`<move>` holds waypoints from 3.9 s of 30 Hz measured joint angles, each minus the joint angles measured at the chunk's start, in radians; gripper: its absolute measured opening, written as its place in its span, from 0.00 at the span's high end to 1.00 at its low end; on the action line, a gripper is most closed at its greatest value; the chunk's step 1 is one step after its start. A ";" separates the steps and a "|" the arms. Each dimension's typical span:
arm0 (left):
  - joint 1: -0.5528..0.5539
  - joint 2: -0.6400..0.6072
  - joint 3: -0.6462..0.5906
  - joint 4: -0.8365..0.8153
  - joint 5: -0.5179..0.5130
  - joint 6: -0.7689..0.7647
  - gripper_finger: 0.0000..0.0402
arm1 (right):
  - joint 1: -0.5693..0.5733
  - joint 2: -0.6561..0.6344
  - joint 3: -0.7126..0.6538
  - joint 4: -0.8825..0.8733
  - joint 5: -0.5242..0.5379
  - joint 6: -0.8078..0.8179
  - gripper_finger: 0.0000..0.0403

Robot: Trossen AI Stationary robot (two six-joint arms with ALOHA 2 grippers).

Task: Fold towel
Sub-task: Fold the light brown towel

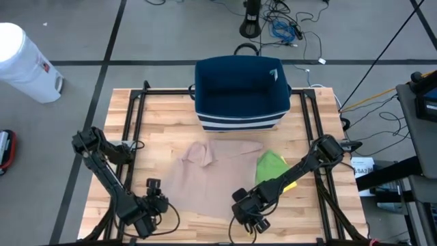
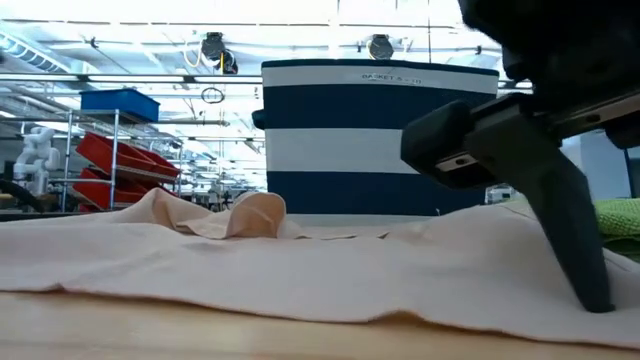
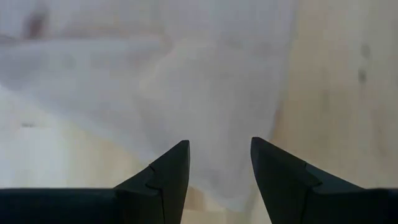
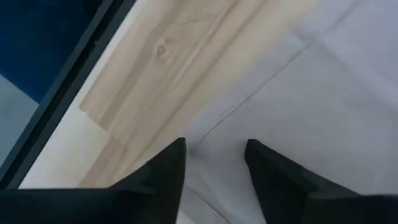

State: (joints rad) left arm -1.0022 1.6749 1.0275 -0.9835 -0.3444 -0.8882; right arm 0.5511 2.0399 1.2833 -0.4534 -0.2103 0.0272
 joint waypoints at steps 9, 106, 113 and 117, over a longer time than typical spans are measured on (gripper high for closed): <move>0.005 0.000 -0.069 0.119 0.090 0.032 0.56 | 0.004 0.003 -0.017 -0.016 -0.074 0.017 0.88; 0.312 0.000 0.893 -0.273 -1.160 1.202 1.00 | -0.043 -1.089 -0.021 0.099 0.399 -0.763 1.00; 0.553 -0.003 0.893 -0.365 -1.212 1.213 1.00 | -0.183 -1.088 -0.021 0.098 0.602 -0.918 1.00; 0.705 -0.016 0.893 -0.371 -1.208 1.263 1.00 | -0.291 -1.087 0.001 0.085 0.635 -1.033 1.00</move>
State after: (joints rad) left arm -0.2972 1.6586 1.9205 -1.3543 -1.5524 0.3743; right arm 0.2601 0.9528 1.2846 -0.3680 0.4252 -1.0060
